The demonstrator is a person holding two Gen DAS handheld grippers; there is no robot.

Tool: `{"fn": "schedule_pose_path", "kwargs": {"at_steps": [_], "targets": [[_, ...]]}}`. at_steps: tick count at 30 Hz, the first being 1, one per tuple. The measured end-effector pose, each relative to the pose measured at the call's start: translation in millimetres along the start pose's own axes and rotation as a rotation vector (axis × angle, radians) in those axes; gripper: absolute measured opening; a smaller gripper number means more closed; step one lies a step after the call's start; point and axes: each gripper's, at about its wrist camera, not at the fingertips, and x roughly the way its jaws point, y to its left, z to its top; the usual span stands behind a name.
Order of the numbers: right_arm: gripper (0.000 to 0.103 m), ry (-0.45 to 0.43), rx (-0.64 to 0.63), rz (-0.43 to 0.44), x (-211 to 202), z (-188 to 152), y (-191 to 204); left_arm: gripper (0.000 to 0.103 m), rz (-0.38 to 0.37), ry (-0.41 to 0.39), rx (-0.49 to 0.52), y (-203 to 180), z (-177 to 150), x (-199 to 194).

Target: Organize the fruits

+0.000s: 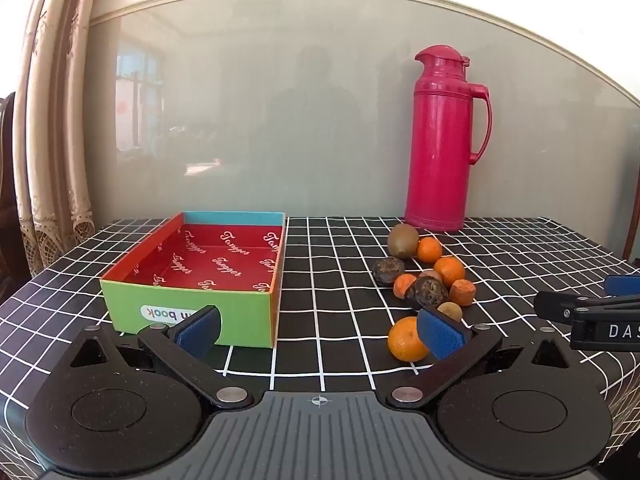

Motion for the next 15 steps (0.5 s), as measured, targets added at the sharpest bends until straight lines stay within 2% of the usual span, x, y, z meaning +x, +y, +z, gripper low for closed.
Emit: {"fn": "schedule_pose_path", "kwargs": {"at_steps": [15], "targets": [[0.103,0.0,0.002,0.001,-0.5,-0.1,-0.3,0.103,0.005,-0.004,0.011,0.3,-1.9,1.5]]}}
